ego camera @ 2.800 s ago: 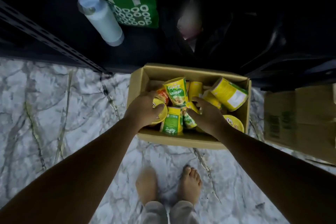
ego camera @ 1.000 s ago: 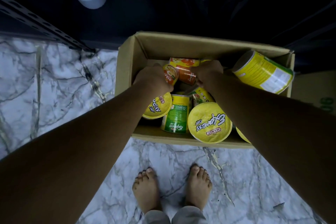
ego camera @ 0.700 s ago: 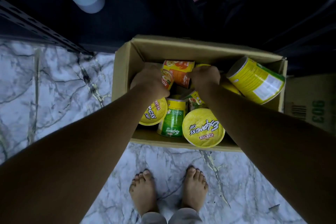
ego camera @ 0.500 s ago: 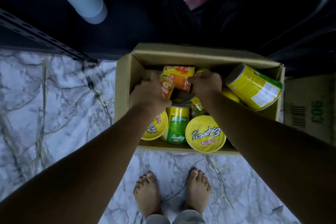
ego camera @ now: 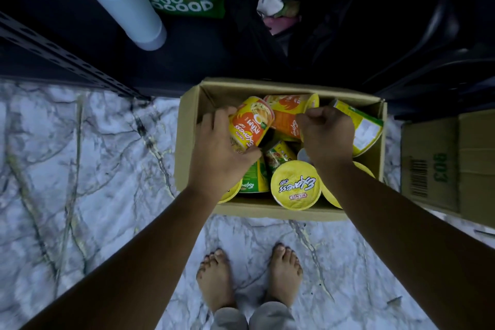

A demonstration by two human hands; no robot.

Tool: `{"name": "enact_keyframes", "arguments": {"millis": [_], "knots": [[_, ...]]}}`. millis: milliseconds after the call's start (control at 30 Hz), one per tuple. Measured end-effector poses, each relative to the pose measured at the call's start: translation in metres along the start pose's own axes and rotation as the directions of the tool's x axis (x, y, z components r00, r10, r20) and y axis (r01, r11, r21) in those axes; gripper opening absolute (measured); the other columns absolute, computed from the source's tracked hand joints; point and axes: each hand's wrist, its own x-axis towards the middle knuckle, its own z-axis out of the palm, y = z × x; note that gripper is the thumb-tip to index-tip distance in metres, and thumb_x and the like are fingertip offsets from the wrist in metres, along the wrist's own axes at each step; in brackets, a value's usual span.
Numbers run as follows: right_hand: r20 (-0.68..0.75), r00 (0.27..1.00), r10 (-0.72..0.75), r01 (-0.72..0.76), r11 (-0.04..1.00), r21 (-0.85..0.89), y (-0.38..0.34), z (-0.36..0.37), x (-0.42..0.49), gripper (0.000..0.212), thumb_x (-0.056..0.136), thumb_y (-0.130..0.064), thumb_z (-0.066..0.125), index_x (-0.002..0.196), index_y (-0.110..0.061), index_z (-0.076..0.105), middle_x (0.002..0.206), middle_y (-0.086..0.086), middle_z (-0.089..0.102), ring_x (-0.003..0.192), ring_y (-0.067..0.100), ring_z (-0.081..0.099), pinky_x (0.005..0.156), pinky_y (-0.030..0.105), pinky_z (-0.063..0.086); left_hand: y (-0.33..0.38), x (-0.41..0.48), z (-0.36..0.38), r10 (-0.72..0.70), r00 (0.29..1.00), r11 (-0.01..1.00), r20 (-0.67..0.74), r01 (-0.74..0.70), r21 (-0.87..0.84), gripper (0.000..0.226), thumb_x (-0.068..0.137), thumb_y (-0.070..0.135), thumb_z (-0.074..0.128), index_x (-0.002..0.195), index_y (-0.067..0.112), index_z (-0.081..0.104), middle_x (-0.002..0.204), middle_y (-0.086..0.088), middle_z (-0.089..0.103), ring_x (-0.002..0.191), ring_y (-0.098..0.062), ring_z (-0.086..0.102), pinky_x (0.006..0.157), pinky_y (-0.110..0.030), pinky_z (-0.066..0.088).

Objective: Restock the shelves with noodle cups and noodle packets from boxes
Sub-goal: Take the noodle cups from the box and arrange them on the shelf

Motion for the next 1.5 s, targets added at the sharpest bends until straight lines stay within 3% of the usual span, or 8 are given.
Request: {"name": "enact_keyframes", "arguments": {"millis": [233,333,500,667,833,933,1133,1500], "knots": [[0.023,0.984,-0.176,0.174,0.983,0.053,-0.017,-0.060,-0.059,0.012,0.092,-0.011,0.073,0.097,-0.002,0.068,0.085,-0.005,0.067,0.063,-0.019,0.060,0.056,0.002,0.038,0.015,-0.022,-0.026,-0.043,0.997,0.989,-0.071,0.033,-0.146,0.075,0.069,0.035,0.082,0.134,0.030,0.045,0.127,0.010,0.047,0.124,-0.015,0.047,0.099,-0.034,0.046],[0.046,0.964,-0.262,0.259,0.964,0.054,-0.011,-0.077,-0.072,0.012,0.088,-0.019,0.076,0.091,-0.009,0.070,0.093,-0.002,0.068,0.088,-0.001,0.068,0.076,0.016,0.050,0.014,-0.032,-0.033,-0.077,0.995,0.988,-0.056,0.069,-0.140,0.080,0.071,0.032,0.085,0.139,0.028,0.044,0.130,0.008,0.042,0.125,-0.009,0.044,0.098,-0.017,0.037],[0.297,0.736,-0.609,0.663,0.738,-0.130,0.015,-0.095,-0.095,0.015,0.079,-0.029,0.071,0.078,-0.014,0.069,0.125,0.003,0.063,0.138,0.033,0.046,0.107,0.047,0.041,0.013,-0.054,-0.047,-0.074,0.997,0.996,0.019,0.075,-0.047,0.083,0.070,0.037,0.086,0.140,0.029,0.042,0.132,0.005,0.041,0.128,-0.014,0.043,0.100,-0.024,0.039],[0.652,0.570,-0.500,0.750,0.640,-0.164,0.038,-0.088,-0.109,0.027,0.082,-0.041,0.065,0.078,-0.015,0.060,0.163,0.007,0.035,0.155,0.041,0.017,0.115,0.063,0.030,0.012,-0.072,-0.044,0.013,0.988,0.991,0.152,-0.033,0.130,0.080,0.068,0.051,0.084,0.137,0.024,0.052,0.126,-0.003,0.054,0.119,-0.026,0.051,0.096,-0.038,0.047],[0.732,0.582,-0.356,0.657,0.736,-0.165,0.036,-0.072,-0.114,0.030,0.076,-0.023,0.082,0.085,-0.019,0.053,0.165,0.009,0.028,0.157,0.026,0.013,0.108,0.037,0.034,0.007,-0.081,-0.031,0.229,0.939,0.919,0.258,-0.296,0.259,0.093,0.065,0.071,0.059,0.141,0.016,0.060,0.137,-0.014,0.058,0.120,-0.038,0.054,0.103,-0.047,0.047],[0.680,0.640,-0.358,0.652,0.722,-0.233,0.034,-0.067,-0.112,0.049,0.068,-0.031,0.087,0.105,-0.021,0.057,0.151,0.008,0.038,0.142,0.032,0.029,0.105,0.043,0.038,0.004,-0.080,-0.024,0.305,0.906,0.865,0.292,-0.392,0.313,0.093,0.067,0.072,0.058,0.143,0.016,0.059,0.142,-0.017,0.055,0.127,-0.040,0.051,0.105,-0.054,0.045],[0.650,0.727,-0.222,0.559,0.741,-0.373,0.020,-0.069,-0.114,0.108,0.065,-0.041,0.087,0.155,-0.034,0.030,0.152,0.003,0.027,0.135,0.037,0.036,0.103,0.041,0.041,0.005,-0.080,-0.033,0.103,0.863,0.833,0.495,-0.347,0.431,0.112,0.068,0.061,0.075,0.159,0.047,0.011,0.163,-0.001,0.010,0.146,-0.037,0.018,0.107,-0.061,0.040],[0.575,0.744,-0.340,0.652,0.557,-0.515,0.043,-0.074,-0.128,0.107,0.062,-0.054,0.082,0.156,-0.041,0.033,0.150,0.010,0.028,0.124,0.038,0.035,0.097,0.052,0.046,-0.002,-0.108,-0.023,0.146,0.923,0.797,0.357,-0.323,0.510,0.105,0.068,0.073,0.069,0.159,0.040,0.027,0.150,-0.009,0.033,0.129,-0.036,0.038,0.097,-0.051,0.043]]}}
